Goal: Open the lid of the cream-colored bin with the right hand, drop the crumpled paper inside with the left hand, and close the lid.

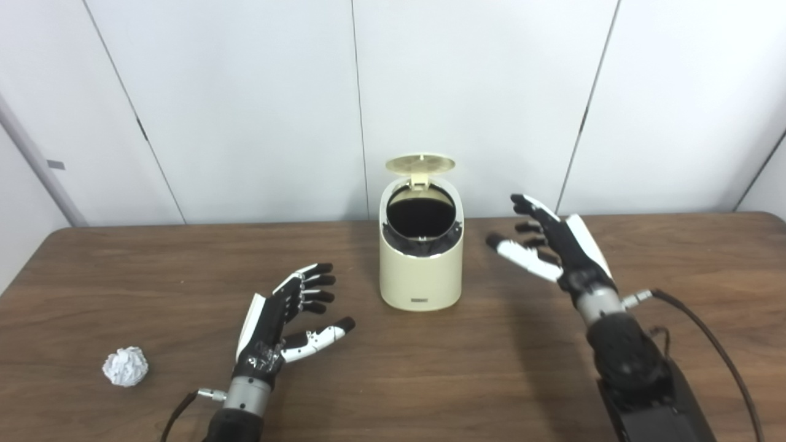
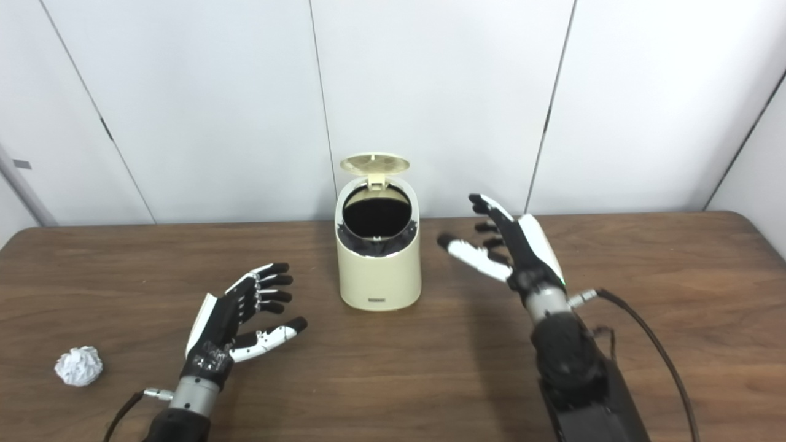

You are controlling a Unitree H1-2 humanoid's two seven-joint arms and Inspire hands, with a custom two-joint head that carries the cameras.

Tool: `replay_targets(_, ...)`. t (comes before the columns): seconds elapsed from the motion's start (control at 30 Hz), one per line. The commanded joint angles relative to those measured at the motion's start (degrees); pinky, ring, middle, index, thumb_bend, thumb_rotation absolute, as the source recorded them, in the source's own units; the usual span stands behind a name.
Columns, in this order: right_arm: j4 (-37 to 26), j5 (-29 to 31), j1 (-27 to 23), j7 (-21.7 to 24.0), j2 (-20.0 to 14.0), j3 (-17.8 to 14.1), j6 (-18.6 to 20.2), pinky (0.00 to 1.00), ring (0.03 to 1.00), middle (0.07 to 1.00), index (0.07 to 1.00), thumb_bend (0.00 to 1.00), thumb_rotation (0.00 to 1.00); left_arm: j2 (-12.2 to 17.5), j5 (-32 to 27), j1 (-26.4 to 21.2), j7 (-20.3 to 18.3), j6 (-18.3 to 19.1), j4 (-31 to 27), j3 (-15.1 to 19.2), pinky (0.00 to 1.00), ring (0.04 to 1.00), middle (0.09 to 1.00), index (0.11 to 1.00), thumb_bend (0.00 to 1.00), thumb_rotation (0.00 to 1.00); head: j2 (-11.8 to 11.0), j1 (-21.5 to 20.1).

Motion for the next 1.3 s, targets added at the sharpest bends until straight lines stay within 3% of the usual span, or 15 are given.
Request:
replay_targets(0.0,-1.29,0.88,-1.05,0.14,-0.93,-0.12,-3.77,0.61,0.762,0.878,0.886,0.7,0.6,0.2,0.09,-1.84,0.04,-0.57,-1.81,-0.07,0.63,0.68,0.759,0.802,0.73,0.15,0.05,-0.03)
replay_targets(0.23,-0.82,2.68,1.92,2.33,-3.72,0.87,-9.44,0.63,0.771,0.868,0.864,0.7,0.33,0.19,-0.02,-1.7,-0.05,-0.2,-2.64,-0.25,0.64,0.69,0.767,0.803,0.73,0.14,0.29,0.35)
replay_targets(0.33,-0.83,2.09,2.44,2.28,-3.98,1.34,-9.71,0.61,0.772,0.866,0.866,0.75,0.35,0.27,0.1,-1.68,-0.01,-0.12,-2.88,-0.22,0.64,0.689,0.766,0.803,0.73,0.14,0.26,0.49)
replay_targets(0.43,-0.44,1.63,2.62,1.65,-3.45,1.32,-8.32,0.62,0.776,0.868,0.865,0.76,0.3,0.3,0.54,-1.69,0.2,-0.06,-2.92,-0.25,0.64,0.686,0.765,0.803,0.73,0.14,0.06,1.21)
replay_targets(0.6,0.78,1.49,2.58,1.34,-3.65,1.03,-8.8,0.62,0.784,0.883,0.874,0.76,0.2,-0.1,1.84,-1.83,0.86,-0.86,-2.46,-0.72,0.64,0.681,0.76,0.801,0.73,0.17,-0.18,6.49)
replay_targets(0.8,1.93,3.71,2.58,2.15,-5.26,-0.38,-10.44,0.63,0.799,0.902,0.894,0.75,0.13,-2.41,3.37,-2.22,2.06,-0.44,-1.68,-1.84,0.64,0.688,0.764,0.804,0.74,0.19,-1.82,19.5)
replay_targets(0.87,1.18,3.71,2.6,2.61,-5.78,-0.73,-8.84,0.65,0.804,0.903,0.904,0.74,0.12,-3.35,4.05,-2.53,2.54,0.15,-1.53,-2.17,0.63,0.688,0.767,0.806,0.74,0.19,-2.38,23.32)
replay_targets(0.97,-0.78,4.02,2.62,3.58,-5.79,-1.29,-5.64,0.7,0.817,0.904,0.909,0.73,0.09,-4.15,5.12,-2.83,3.35,0.08,-1.2,-2.42,0.62,0.692,0.767,0.807,0.76,0.19,-3.05,25.97)
replay_targets(1.07,-2.1,4.1,2.8,4.31,-6.15,-1.45,-4.97,0.71,0.827,0.905,0.912,0.71,0.06,-4.52,6.05,-2.82,3.7,0.15,-1.44,-2.6,0.6,0.695,0.766,0.803,0.76,0.19,-3.68,28.71)
replay_targets(1.27,-3.62,3.53,2.75,4.82,-6.85,-1.25,-4.8,0.65,0.815,0.876,0.893,0.72,0.13,-2.11,7.83,-1.52,2.22,2.12,-5.23,-2.75,0.56,0.701,0.782,0.817,0.75,0.16,-4.21,30.77)
